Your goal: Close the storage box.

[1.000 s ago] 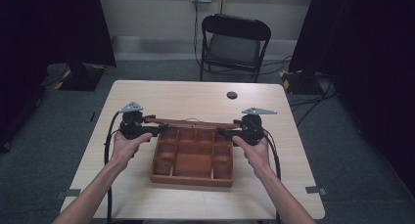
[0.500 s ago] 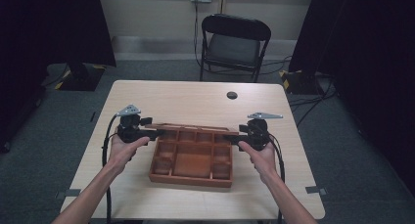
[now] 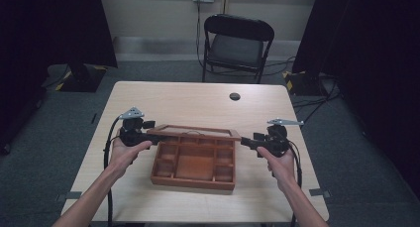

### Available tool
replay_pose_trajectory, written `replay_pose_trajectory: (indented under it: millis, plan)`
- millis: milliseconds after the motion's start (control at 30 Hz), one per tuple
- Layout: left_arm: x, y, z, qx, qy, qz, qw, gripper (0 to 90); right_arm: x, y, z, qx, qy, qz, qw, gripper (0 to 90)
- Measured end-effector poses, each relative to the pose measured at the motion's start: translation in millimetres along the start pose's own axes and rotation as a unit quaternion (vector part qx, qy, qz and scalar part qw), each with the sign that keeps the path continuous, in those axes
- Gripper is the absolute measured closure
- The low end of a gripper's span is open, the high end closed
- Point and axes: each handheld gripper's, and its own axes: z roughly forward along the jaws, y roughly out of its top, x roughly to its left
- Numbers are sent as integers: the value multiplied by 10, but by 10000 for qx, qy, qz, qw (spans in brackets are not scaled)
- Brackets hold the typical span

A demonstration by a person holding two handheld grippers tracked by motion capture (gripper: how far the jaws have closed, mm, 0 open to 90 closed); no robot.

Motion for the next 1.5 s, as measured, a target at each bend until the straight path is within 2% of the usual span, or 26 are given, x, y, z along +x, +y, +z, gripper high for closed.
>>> replay_pose_trajectory:
  millis: [167,267,333,433,500,567,633,733,867,933,1033,1100,1233,1367,1400,1500]
  plan:
    - [-34,-29,-42,73,4,65,10000,163,-9,114,-66,-84,-58,-107,9999,342]
    - [-39,-46,-89,-22,-19,-13,10000,163,18,201,-48,2,81,-180,9998,330]
    - [-41,-60,-95,-20,-17,21,10000,163,51,258,-38,-36,119,-222,9997,337]
    - [-51,-71,-87,2,-6,48,10000,161,153,359,-43,-81,307,-344,9989,367]
    - [-54,-84,-86,-12,-7,46,10000,162,261,443,-58,-94,536,-460,9975,366]
    - [-56,-97,-79,22,-37,44,10000,160,385,519,-72,-120,621,-591,9962,367]
    - [-51,-106,-82,13,-86,-49,10000,160,540,600,-65,-137,786,-735,9941,369]
    - [-56,-120,-92,-20,-65,-38,10000,165,756,654,-19,-101,1043,-926,9902,378]
    - [-63,-143,-94,27,-60,43,10000,166,1023,666,90,197,1347,-1173,9837,366]
    - [-66,-148,-91,54,-52,66,9999,166,1130,662,140,316,1465,-1293,9802,412]
    - [-76,-149,-89,56,-20,74,10000,166,1247,665,221,439,1640,-1389,9756,530]
    - [-79,-154,-89,51,-14,91,9999,167,1301,660,283,537,1709,-1469,9728,617]
    - [-88,-170,-85,80,-36,121,9999,167,1332,646,387,724,1892,-1427,9688,722]
    - [-91,-167,-88,64,-50,117,9999,177,1330,634,418,759,1977,-1389,9674,731]
    - [-88,-166,-87,33,-62,86,9999,182,1333,627,430,813,2035,-1390,9658,747]
    - [-104,-165,-86,62,-18,180,9998,182,1333,615,450,848,2099,-1372,9643,770]
